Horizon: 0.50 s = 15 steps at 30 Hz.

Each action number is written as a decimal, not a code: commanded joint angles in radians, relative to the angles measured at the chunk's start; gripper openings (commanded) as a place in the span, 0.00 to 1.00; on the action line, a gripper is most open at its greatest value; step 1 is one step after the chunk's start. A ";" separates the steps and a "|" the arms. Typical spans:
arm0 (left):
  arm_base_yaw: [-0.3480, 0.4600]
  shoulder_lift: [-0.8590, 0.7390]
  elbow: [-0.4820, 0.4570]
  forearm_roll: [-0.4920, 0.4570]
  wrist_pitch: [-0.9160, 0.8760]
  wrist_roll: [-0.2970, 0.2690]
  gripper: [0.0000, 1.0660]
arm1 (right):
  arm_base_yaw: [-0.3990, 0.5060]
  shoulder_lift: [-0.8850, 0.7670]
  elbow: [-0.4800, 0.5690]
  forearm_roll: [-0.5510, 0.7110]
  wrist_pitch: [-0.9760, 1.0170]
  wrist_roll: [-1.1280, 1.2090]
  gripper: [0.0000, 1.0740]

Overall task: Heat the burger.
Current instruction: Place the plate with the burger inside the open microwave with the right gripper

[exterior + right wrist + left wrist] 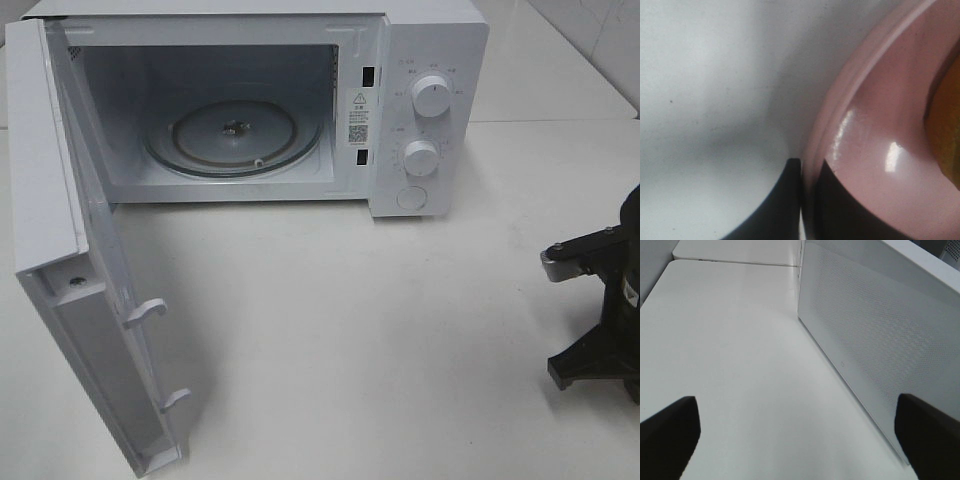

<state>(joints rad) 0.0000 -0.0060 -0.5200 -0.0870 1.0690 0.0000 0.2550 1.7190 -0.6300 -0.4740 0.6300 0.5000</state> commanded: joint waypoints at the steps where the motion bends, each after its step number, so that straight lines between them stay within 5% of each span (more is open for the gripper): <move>1: 0.001 -0.015 0.002 -0.003 0.001 0.000 0.92 | 0.069 0.003 0.006 -0.100 0.060 0.103 0.00; 15: 0.001 -0.015 0.002 -0.003 0.001 0.000 0.92 | 0.218 -0.071 0.006 -0.227 0.198 0.251 0.00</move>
<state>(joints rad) 0.0000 -0.0060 -0.5200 -0.0870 1.0690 0.0000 0.4700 1.6620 -0.6270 -0.6490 0.7720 0.7330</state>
